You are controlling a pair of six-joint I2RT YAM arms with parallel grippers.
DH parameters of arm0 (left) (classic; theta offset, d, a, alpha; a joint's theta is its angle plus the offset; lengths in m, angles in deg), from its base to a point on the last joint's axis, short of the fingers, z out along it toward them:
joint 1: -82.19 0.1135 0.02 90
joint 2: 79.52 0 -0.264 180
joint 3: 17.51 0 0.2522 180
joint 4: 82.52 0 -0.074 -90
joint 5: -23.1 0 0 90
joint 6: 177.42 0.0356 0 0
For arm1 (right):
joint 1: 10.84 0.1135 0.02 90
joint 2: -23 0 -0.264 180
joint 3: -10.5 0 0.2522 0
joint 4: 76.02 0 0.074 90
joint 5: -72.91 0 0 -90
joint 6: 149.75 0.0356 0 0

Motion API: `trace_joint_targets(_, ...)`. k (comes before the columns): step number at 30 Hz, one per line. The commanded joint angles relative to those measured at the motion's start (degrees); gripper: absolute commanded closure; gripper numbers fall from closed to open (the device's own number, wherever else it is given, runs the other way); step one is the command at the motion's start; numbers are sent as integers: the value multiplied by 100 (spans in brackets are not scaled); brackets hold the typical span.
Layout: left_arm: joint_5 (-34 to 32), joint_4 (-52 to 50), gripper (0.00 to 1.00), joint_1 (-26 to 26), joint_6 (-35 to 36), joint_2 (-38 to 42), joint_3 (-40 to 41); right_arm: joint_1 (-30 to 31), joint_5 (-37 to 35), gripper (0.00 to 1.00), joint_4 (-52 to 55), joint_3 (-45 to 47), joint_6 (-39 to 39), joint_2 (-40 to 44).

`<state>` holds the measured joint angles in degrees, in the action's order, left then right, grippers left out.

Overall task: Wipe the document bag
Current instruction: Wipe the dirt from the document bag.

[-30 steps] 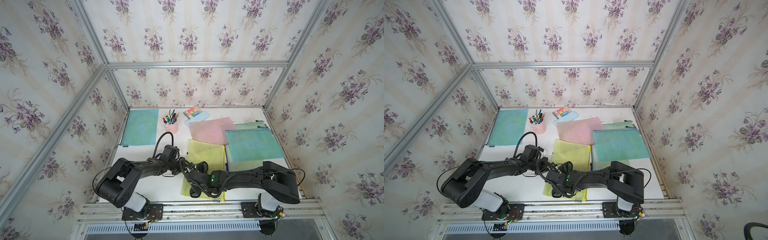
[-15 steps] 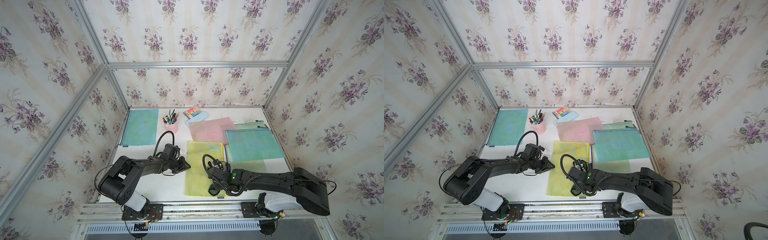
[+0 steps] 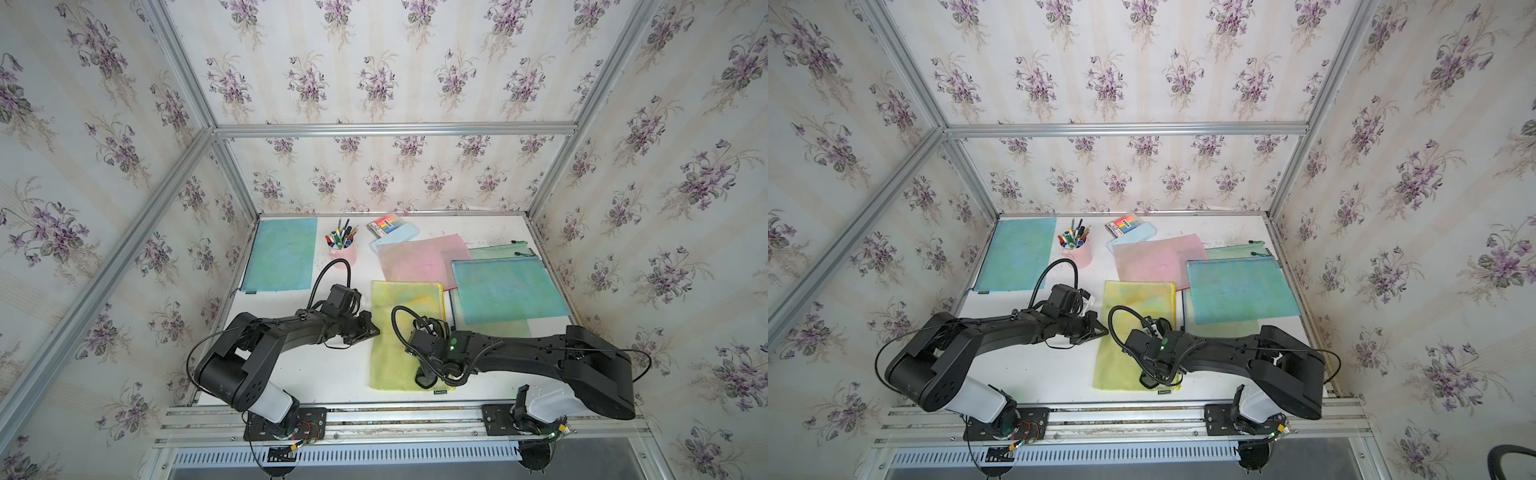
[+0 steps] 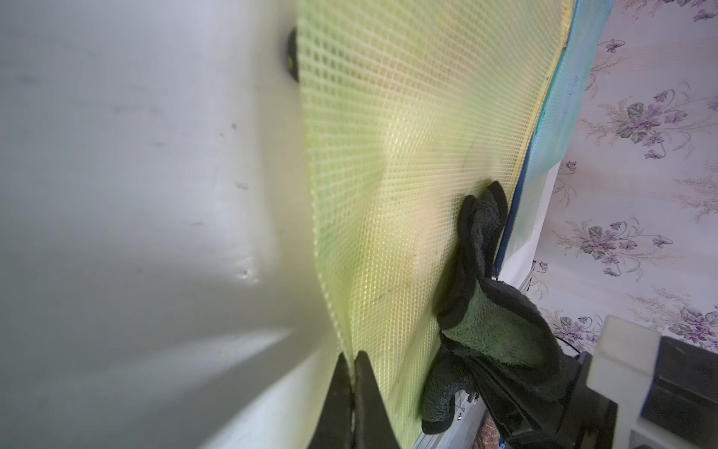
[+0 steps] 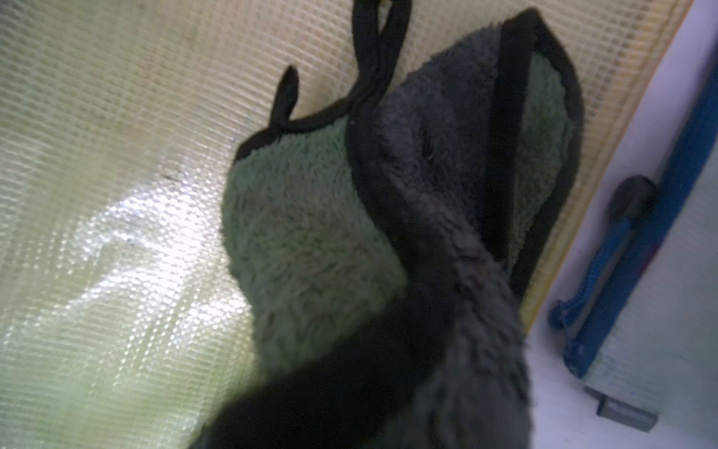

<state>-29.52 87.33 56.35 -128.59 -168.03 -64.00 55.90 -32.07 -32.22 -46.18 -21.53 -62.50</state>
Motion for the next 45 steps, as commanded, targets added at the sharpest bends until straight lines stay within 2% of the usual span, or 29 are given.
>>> trace_joint_targets(1,13,-28,100,-9,83,45,28,62,-45,85,-257,-331,-184,-77)
trace_joint_targets(7,-38,117,100,-21,-92,122,96,551,336,85,-730,-1158,-360,-673)
trace_joint_targets(11,-133,64,100,-11,-129,283,150,636,443,86,-752,-1064,-145,-1176)
trace_joint_targets(15,-179,-109,100,21,-34,403,131,638,335,86,-692,-189,348,-589)
trace_joint_targets(19,-81,-193,100,20,69,360,81,568,-63,85,353,312,719,341)
trace_joint_targets(22,-31,-244,100,26,130,324,80,267,-250,85,602,354,579,876)
trace_joint_targets(25,-36,-307,100,1,178,320,91,-167,-101,84,-185,109,57,787)
trace_joint_targets(28,-77,-391,100,-36,228,332,61,-432,30,84,-954,-749,-501,-127)
trace_joint_targets(33,-213,-644,100,-74,293,407,-65,-510,162,84,-1366,-2428,-1273,-1823)
trace_joint_targets(36,-299,-687,100,-79,189,588,-77,-995,226,85,-1179,-2682,-1378,-2286)
trace_joint_targets(41,-472,-867,100,-79,139,947,-84,-2097,22,86,-1363,-1625,-1571,-1381)
trace_joint_targets(43,-510,-1003,100,-76,195,976,-100,-2287,-96,86,-1264,-1492,-1744,-1049)
trace_joint_targets(45,-560,-1118,100,-78,244,1002,-102,-2252,154,86,-1178,-1501,-1725,-922)
